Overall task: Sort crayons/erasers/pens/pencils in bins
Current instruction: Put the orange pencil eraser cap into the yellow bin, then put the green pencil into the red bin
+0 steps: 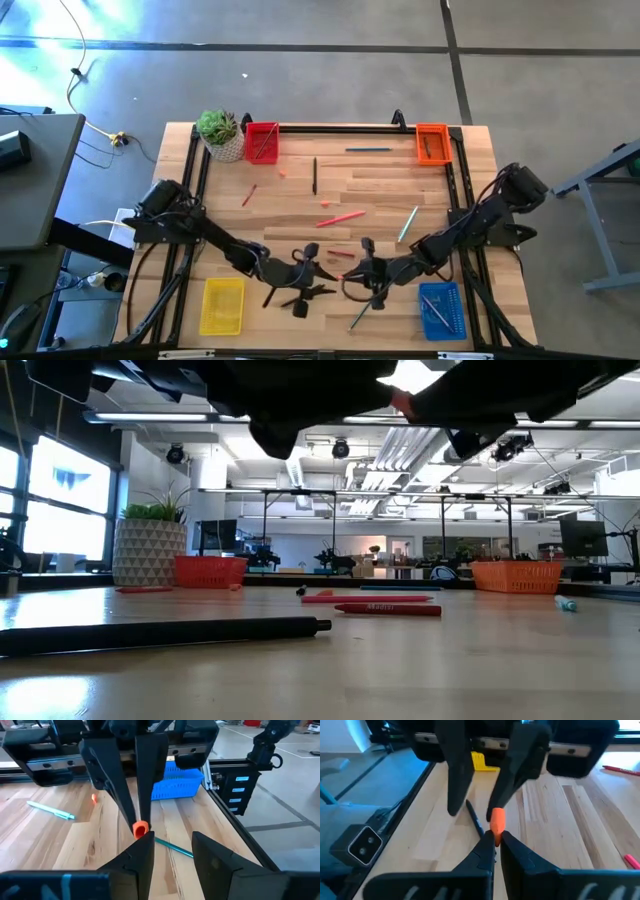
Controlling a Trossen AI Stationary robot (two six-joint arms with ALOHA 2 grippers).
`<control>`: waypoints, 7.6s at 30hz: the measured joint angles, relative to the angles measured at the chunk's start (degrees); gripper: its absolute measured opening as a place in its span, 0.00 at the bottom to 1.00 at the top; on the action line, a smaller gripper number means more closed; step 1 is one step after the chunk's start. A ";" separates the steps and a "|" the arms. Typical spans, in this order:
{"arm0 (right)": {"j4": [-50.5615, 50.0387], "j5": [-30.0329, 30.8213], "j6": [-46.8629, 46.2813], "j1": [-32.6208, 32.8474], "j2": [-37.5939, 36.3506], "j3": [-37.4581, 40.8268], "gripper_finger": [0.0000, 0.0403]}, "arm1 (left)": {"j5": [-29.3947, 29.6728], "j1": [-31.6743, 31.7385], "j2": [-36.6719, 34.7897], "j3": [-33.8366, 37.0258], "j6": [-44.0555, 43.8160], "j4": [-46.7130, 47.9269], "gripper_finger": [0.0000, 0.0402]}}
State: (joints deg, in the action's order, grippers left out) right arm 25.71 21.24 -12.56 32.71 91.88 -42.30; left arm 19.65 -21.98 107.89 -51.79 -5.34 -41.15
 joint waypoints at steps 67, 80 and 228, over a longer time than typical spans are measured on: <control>4.69 5.64 7.48 2.04 0.00 0.02 0.39 | 4.43 -4.65 -21.54 -3.76 -9.71 44.62 0.00; 3.09 5.47 7.50 2.04 -0.03 0.02 0.23 | -3.99 -19.32 -27.13 -3.74 -45.79 85.23 0.00; -56.65 -16.35 -6.93 3.45 19.43 -26.25 0.11 | 10.29 -5.25 -32.39 17.05 -2.00 9.03 0.00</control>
State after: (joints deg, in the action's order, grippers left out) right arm -30.94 4.89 -19.49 36.15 111.31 -68.55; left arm 29.94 -27.22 75.49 -34.74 -7.34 -32.11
